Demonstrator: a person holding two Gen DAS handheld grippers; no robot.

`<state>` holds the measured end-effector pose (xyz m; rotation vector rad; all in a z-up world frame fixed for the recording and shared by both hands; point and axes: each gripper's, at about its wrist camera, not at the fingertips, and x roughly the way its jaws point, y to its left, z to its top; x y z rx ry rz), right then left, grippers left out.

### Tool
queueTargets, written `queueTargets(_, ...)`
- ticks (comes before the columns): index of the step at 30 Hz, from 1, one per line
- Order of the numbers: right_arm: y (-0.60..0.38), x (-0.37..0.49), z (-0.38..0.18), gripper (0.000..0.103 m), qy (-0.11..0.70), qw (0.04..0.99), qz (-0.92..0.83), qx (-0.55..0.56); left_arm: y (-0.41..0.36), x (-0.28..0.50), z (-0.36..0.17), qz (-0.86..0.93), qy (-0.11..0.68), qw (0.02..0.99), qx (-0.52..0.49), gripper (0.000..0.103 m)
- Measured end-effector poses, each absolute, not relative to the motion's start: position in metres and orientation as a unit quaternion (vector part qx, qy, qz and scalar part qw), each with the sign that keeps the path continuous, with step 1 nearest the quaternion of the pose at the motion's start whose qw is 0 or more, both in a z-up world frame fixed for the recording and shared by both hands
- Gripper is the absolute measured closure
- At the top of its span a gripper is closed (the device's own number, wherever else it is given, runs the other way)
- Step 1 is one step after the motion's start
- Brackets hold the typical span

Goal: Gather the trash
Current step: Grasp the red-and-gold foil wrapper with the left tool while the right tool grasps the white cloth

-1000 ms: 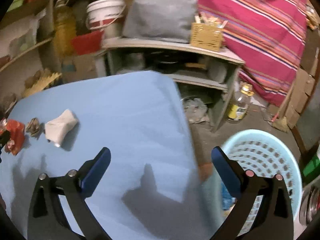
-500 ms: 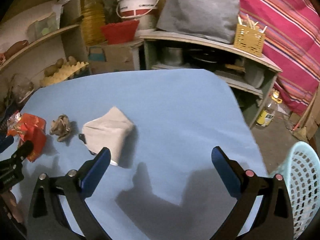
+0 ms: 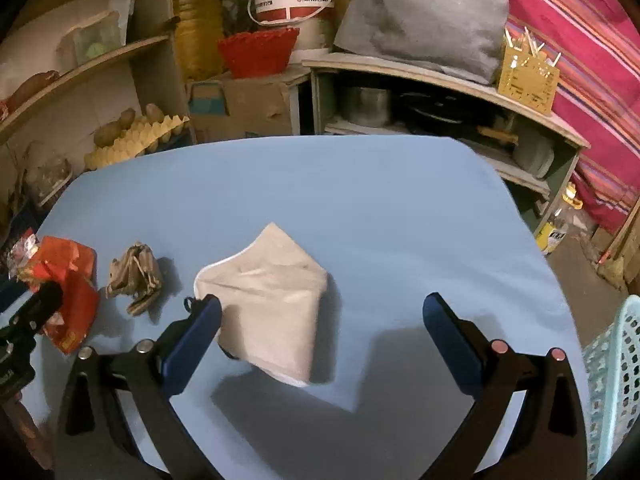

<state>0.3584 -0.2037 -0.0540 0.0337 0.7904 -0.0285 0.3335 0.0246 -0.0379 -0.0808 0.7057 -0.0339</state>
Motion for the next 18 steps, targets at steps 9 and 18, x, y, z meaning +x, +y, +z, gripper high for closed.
queueTargets(9,-0.190,0.369,-0.066,0.056,0.410,0.912,0.020,0.016,0.022,0.341,-0.045,-0.038,0.363,0.930,-0.037,0.051)
queueTargets(18,-0.206,0.349,-0.052,0.085,0.393,0.918,0.035,0.039,0.015,0.334,-0.042,-0.035,0.360,0.932,-0.036,0.053)
